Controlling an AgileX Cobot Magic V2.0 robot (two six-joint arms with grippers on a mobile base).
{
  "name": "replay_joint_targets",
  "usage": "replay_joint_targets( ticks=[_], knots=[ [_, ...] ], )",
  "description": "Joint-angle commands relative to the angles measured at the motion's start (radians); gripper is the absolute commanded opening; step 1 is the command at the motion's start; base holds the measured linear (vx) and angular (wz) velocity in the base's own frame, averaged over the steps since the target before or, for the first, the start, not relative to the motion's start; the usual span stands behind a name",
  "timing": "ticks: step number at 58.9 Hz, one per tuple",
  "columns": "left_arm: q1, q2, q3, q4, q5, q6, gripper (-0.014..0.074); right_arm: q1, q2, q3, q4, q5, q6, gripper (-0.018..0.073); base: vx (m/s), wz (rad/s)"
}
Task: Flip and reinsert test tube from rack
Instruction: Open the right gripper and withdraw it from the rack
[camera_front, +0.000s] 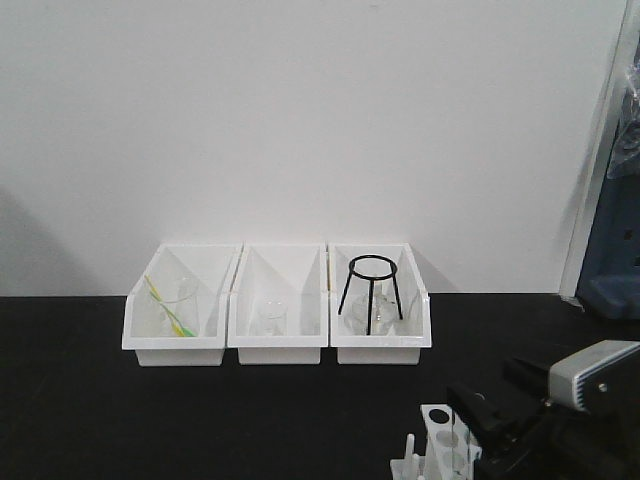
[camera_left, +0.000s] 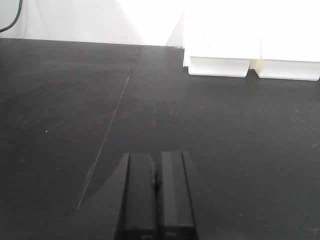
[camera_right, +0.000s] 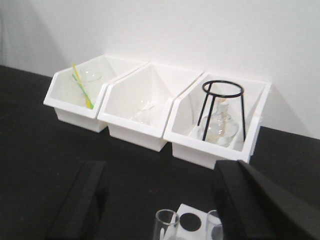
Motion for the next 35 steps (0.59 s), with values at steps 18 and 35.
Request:
replay_joint_targets(
  ticks=[18, 35],
  knots=[
    [-0.007, -0.012, 0.0, -0.003, -0.087, 0.0, -0.0006, 0.0, -0.429, -0.053, 0.008, 0.287, 0.08, 0.0515, 0.0, 0.0],
    [-0.007, -0.012, 0.0, -0.003, -0.087, 0.0, -0.0006, 0.0, -0.533, -0.05, 0.012, 0.288, 0.079, 0.0515, 0.0, 0.0]
  ],
)
